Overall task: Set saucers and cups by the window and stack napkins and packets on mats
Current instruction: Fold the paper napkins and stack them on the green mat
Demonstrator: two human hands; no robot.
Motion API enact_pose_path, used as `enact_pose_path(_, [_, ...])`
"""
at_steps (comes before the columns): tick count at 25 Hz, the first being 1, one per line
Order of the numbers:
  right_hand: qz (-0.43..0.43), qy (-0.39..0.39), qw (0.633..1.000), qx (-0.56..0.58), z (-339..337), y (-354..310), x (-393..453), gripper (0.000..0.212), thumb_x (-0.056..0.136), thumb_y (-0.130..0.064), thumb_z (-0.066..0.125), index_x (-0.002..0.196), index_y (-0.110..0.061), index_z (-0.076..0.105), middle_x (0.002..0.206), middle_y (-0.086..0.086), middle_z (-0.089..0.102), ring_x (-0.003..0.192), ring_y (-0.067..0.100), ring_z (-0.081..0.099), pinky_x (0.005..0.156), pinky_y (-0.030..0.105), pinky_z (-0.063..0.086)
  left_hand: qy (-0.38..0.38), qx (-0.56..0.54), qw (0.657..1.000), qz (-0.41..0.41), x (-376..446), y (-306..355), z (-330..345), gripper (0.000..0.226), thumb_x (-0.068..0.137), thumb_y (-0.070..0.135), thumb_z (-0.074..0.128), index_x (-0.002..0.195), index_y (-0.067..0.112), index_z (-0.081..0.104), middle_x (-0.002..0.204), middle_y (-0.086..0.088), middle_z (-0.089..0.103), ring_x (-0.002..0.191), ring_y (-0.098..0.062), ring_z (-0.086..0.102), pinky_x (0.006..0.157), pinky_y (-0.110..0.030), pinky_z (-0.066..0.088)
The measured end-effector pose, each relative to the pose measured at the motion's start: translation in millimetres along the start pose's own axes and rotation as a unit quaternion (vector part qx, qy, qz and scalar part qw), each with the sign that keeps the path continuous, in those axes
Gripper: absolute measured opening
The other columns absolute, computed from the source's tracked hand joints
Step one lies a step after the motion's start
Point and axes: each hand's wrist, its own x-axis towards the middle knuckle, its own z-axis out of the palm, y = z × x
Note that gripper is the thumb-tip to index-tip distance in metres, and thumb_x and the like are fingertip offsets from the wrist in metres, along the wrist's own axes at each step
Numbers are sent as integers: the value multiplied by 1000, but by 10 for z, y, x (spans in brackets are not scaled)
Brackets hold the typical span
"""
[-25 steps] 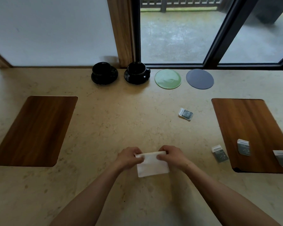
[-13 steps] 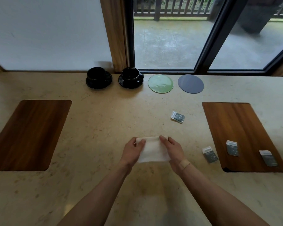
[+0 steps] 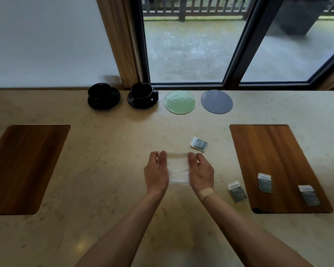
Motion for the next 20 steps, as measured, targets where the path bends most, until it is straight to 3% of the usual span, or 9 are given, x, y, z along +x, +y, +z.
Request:
enact_pose_path(4, [-23,31,999,7,-50,-18,255,40,97,-48,42,91,-15,63,74,1,62,66,20,58,58,33,44,15,10,1000,9,170,119,189,28,100,40,42,88,17,55,72,8,58,63,-6,53,56,-24,41])
enact_pose_path(9, [-6,36,999,37,-5,-104,738,34,99,-45,44,96,-20,67,84,3,68,79,24,61,70,37,49,27,16,999,3,581,265,441,24,100,35,45,89,17,56,72,11,57,64,-3,52,54,-13,38])
enact_pose_path(13, [-1,37,999,29,24,-164,1252,33,99,-41,43,89,-17,63,79,-2,63,79,23,58,72,35,42,-46,-53,995,-70,1056,212,585,31,98,37,47,85,12,58,68,6,55,61,-13,47,55,-29,39])
enact_pose_path(16, [-4,55,998,15,78,-202,1674,29,101,-30,44,80,-13,54,73,2,57,76,28,56,67,32,35,-111,-107,985,-83,1337,166,651,27,96,28,52,83,6,62,61,2,50,53,-14,43,45,-27,34])
enact_pose_path(20, [-4,22,1000,5,210,-226,2105,28,99,-37,44,82,-17,55,67,-4,55,71,24,54,62,35,41,-92,-79,991,-54,1757,140,841,21,95,26,55,81,13,64,64,4,57,57,-11,47,50,-25,40])
